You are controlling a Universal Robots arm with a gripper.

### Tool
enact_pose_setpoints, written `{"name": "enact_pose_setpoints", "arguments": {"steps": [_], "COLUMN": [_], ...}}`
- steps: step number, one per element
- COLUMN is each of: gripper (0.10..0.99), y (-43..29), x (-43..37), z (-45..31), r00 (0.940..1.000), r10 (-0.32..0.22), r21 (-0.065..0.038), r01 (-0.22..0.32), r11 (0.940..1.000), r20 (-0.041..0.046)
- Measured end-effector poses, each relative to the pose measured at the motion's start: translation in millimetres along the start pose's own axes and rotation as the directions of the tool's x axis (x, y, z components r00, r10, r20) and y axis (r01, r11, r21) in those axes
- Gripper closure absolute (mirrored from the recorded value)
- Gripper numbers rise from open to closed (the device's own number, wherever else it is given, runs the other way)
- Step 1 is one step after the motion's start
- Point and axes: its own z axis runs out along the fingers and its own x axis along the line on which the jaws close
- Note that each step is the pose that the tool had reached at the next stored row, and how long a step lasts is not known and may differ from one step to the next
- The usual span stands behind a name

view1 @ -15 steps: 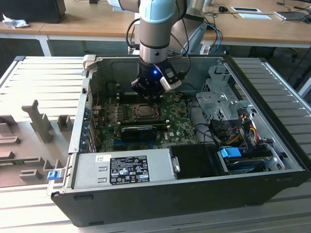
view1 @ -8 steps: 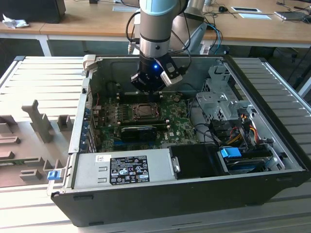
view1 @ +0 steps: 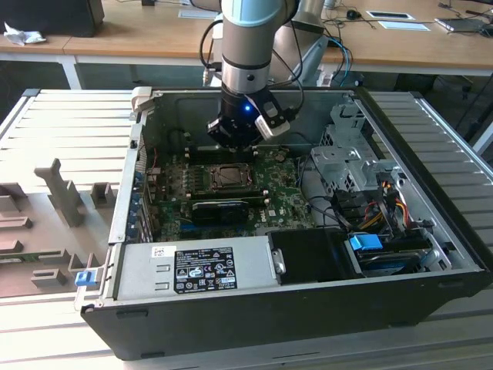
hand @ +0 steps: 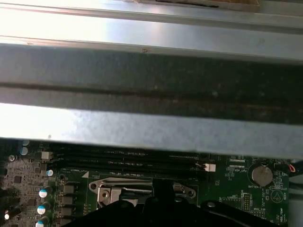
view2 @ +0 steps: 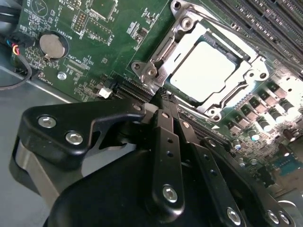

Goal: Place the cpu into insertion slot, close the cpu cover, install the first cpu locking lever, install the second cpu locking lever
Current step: 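Install the first cpu locking lever, then install the second cpu locking lever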

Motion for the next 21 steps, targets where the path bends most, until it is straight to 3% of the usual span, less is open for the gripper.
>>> {"name": "enact_pose_setpoints", "arguments": {"steps": [9, 15, 19, 21], "gripper": [0.98, 0.98, 0.98, 0.98], "y": [-3.7, -13.8, -13.5, -12.4], "x": [0.3, 0.9, 0.8, 0.7], "z": [-0.3, -1.4, -9.5, -22.3], "r00": [1.0, 1.0, 0.9999, 0.9999], "r10": [0.0, 0.0, 0.001, 0.002], "r21": [0.0, 0.0, -0.001, -0.002], "r01": [0.0, 0.0, -0.001, -0.002], "r11": [1.0, 1.0, 1.0, 1.0], "r20": [0.0, -0.0001, -0.0114, -0.0171]}}
